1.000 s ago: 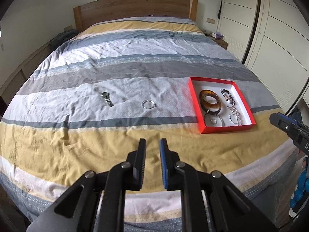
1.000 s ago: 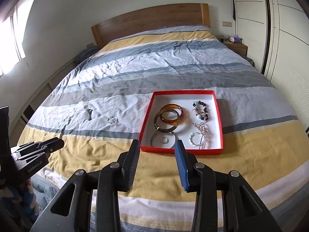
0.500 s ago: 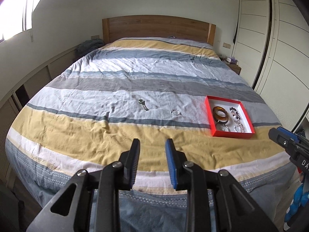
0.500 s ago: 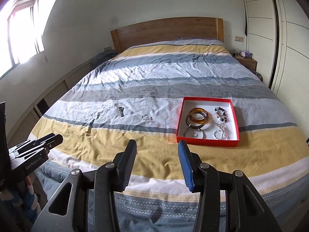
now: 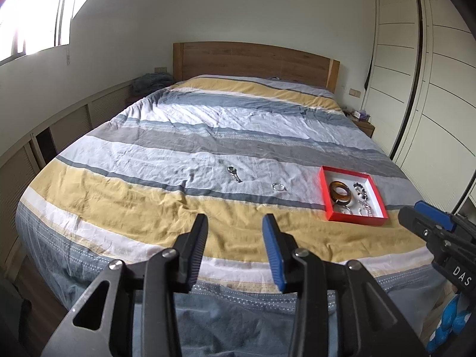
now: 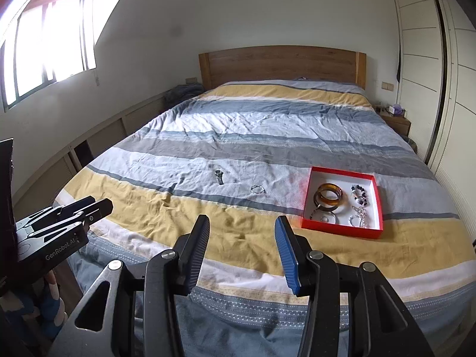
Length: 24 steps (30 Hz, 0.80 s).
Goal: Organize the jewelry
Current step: 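Withdraw both tools and approach the watch and twisted hoop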
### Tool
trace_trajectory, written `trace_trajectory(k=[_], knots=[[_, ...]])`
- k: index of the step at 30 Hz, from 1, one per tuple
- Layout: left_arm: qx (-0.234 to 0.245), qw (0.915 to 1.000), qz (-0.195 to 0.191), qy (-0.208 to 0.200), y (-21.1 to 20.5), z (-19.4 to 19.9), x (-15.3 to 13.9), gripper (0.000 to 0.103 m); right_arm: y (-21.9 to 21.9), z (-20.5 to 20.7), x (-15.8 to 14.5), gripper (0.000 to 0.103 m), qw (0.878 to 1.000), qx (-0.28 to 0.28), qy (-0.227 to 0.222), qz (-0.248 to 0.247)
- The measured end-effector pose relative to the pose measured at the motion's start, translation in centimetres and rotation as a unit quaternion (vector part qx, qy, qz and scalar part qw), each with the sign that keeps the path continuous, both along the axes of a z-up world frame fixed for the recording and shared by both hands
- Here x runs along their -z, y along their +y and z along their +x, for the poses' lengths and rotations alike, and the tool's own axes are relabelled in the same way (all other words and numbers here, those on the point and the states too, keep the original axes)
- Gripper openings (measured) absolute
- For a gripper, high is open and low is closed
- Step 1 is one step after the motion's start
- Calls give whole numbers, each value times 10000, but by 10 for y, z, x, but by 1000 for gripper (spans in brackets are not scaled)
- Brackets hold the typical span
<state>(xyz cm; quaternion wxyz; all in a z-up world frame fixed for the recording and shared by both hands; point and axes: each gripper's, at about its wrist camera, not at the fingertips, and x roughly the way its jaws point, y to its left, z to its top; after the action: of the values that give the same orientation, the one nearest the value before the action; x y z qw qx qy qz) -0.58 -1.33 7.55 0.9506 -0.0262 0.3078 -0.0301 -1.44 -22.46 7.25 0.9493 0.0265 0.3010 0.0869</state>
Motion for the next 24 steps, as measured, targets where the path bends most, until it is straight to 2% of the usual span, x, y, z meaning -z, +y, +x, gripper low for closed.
trace_trajectory(k=[5, 12, 24], knots=[[-59, 10000, 7, -53, 3, 2, -1, 36, 7, 4, 1, 47, 10000, -65, -72, -2], [-73, 10000, 7, 64, 4, 13, 4, 37, 11, 21, 17, 48, 9999, -126, 63, -64], [-169, 9970, 125, 748, -3, 87, 46, 37, 10, 78, 56, 49, 9985, -174, 524, -51]])
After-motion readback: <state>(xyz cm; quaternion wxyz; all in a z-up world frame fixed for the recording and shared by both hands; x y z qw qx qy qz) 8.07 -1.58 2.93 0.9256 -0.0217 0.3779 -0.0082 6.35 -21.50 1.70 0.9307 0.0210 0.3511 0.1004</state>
